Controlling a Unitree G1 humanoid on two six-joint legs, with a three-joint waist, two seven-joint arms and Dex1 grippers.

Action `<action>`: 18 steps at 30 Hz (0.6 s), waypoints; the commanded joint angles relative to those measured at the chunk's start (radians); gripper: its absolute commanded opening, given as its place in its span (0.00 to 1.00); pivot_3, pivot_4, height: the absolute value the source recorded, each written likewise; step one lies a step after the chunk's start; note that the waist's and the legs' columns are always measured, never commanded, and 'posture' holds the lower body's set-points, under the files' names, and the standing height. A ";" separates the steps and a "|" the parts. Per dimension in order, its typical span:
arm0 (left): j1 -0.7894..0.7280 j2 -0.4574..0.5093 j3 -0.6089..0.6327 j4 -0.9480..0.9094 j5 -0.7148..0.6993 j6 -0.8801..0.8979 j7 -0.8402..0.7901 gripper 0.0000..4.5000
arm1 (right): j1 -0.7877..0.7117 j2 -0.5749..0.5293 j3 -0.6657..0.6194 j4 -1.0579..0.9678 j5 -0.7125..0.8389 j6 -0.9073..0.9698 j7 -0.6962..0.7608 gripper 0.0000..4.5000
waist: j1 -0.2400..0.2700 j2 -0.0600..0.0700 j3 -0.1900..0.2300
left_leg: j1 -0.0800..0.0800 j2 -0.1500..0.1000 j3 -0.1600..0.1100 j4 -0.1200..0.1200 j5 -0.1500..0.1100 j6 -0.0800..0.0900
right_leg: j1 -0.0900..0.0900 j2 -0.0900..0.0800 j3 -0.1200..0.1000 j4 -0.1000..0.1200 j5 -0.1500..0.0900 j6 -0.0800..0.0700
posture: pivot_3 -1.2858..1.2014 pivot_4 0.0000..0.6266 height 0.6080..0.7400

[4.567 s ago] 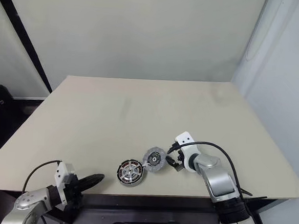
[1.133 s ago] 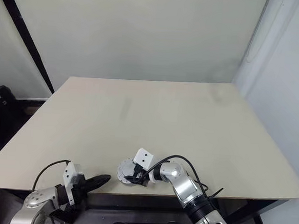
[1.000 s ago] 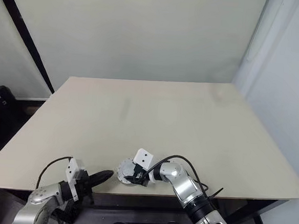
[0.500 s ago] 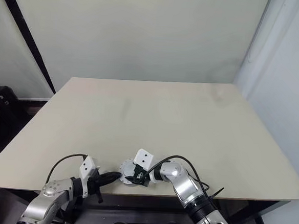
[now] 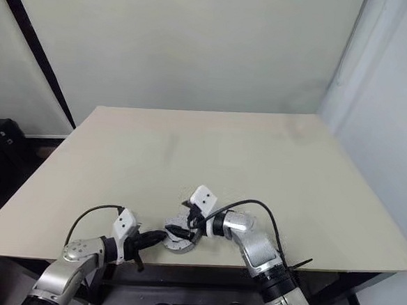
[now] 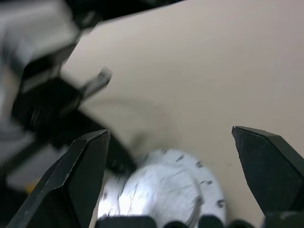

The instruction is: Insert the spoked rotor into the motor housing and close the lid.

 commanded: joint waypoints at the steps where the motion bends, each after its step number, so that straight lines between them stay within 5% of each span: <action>1: 0.012 0.011 -0.035 0.021 0.031 0.027 -0.005 0.00 | -0.022 0.007 -0.111 -0.070 0.098 0.232 -0.070 1.00 | 0.001 0.000 0.000 | 0.000 0.000 0.000 0.000 0.000 0.000 | 0.000 0.000 0.000 0.000 0.000 0.000 | 0.52 0.00 1.00; 7: 0.011 0.011 -0.041 0.028 0.029 0.017 -0.012 0.00 | -0.037 0.022 -0.262 -0.063 0.209 0.610 -0.182 1.00 | 0.001 0.003 -0.001 | -0.001 0.000 0.000 -0.001 0.000 0.000 | -0.001 -0.001 0.000 0.000 0.000 0.000 | 0.52 0.00 1.00; 18: 0.013 0.012 -0.039 0.027 0.022 0.006 -0.023 0.00 | -0.078 0.100 -0.460 0.083 0.327 0.878 -0.267 1.00 | -0.001 0.006 -0.003 | -0.003 -0.001 0.002 -0.001 0.000 0.000 | -0.002 -0.002 0.000 -0.001 0.000 0.000 | 0.52 0.00 1.00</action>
